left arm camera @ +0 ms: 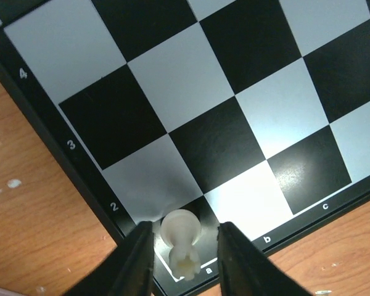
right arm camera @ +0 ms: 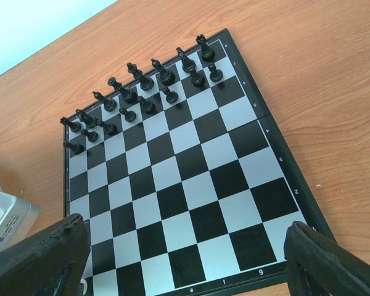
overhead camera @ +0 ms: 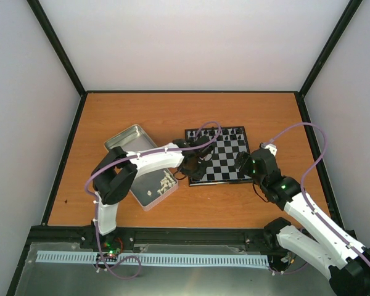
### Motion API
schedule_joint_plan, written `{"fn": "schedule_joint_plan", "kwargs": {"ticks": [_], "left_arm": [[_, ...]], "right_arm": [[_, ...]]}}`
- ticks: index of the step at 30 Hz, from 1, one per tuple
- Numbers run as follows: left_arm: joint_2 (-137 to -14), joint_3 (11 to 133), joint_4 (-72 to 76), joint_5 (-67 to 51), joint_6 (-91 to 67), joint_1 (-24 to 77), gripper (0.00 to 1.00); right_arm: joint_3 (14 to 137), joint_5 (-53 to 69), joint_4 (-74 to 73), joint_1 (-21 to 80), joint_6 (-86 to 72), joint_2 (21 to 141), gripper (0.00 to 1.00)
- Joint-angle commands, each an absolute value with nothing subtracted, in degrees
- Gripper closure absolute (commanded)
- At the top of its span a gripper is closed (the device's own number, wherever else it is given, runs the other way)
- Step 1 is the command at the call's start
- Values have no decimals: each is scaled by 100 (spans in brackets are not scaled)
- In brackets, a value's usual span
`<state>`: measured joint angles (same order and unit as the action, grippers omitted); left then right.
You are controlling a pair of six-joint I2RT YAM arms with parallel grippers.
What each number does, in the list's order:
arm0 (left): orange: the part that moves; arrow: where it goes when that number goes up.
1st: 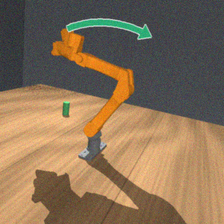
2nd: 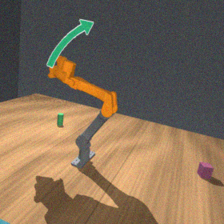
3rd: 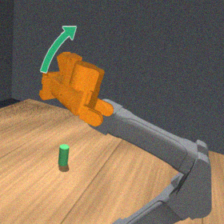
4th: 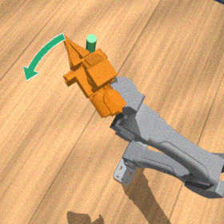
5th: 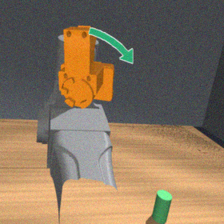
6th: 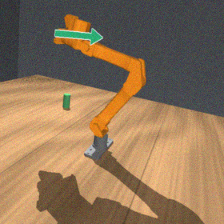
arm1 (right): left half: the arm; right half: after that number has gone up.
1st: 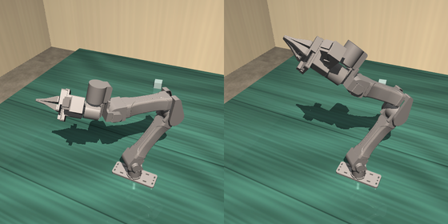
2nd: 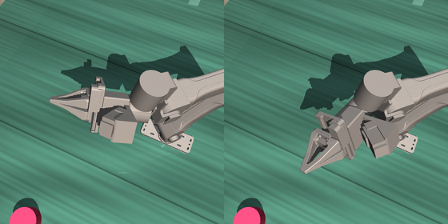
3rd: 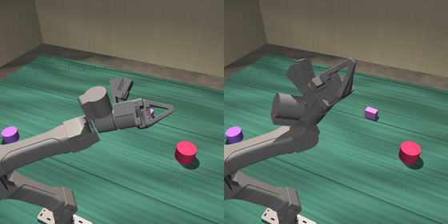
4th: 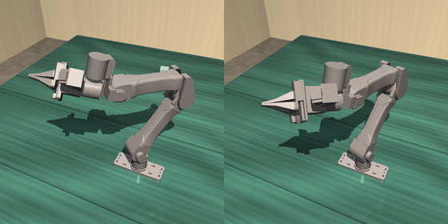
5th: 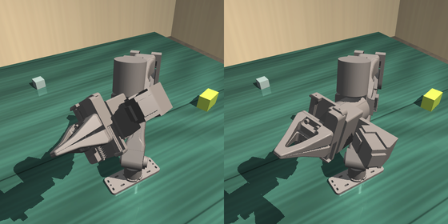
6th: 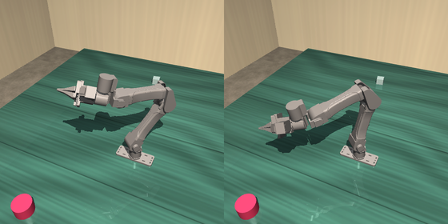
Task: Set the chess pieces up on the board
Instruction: Place the chess piece on the chessboard.
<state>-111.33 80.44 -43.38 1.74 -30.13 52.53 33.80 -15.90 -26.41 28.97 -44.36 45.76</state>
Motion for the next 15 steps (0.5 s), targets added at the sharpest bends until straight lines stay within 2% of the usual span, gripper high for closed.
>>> {"fn": "schedule_joint_plan", "kwargs": {"ticks": [1, 8, 15], "left_arm": [[-11124, 8288, -4488, 280, -2958, 5271, 66], [-11227, 8416, -4440, 241, -2892, 5272, 67], [-11224, 8357, -4468, 241, -2887, 5273, 79]], "right_arm": [[3315, -1768, -2596, 2918, -4518, 4559, 14], [3322, -1765, -2592, 2914, -4519, 4605, 14], [3309, -1810, -2617, 2918, -4508, 4560, 14]]}}
